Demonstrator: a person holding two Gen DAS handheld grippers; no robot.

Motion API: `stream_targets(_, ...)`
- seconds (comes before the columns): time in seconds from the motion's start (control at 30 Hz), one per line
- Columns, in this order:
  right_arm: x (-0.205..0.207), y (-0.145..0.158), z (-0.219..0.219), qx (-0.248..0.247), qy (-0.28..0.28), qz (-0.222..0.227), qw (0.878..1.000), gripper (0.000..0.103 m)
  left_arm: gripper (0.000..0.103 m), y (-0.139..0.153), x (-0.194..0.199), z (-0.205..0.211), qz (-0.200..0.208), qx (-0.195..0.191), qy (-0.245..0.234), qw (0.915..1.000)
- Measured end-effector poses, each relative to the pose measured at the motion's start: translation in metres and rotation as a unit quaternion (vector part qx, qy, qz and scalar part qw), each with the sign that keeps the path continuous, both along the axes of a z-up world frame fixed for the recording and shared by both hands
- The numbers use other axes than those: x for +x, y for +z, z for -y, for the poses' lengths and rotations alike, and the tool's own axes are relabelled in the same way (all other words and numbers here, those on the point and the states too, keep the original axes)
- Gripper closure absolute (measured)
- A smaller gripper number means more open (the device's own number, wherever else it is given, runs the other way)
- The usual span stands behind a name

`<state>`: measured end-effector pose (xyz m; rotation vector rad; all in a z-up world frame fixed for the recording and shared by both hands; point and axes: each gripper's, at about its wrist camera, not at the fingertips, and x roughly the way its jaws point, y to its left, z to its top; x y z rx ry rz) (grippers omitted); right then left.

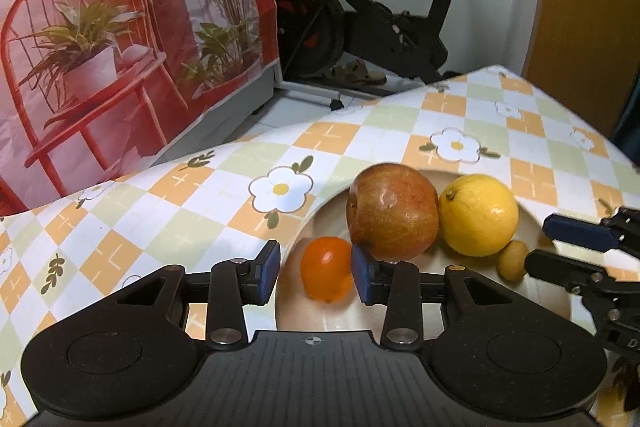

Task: Organize fruits
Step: 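Lower the tangerine onto the plate and open the left tool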

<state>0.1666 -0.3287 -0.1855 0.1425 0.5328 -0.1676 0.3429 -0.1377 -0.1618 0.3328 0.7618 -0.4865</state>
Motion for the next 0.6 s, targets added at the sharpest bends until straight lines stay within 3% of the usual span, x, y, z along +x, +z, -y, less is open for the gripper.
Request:
stream_targets(0.2, -0.005, 0.001, 0.006, 0.020, -0.007, 0.019, 1.000, 0.065, 0.058, 0.014, -0.013, -0.012, 0.008, -0.047, 0.030, 0.9984)
stream_targets(0.6, -0.010, 0.001, 0.010, 0.033, -0.016, 0.033, 0.999, 0.065, 0.058, 0.042, -0.044, -0.041, 0.040, -0.062, 0.062, 0.9953)
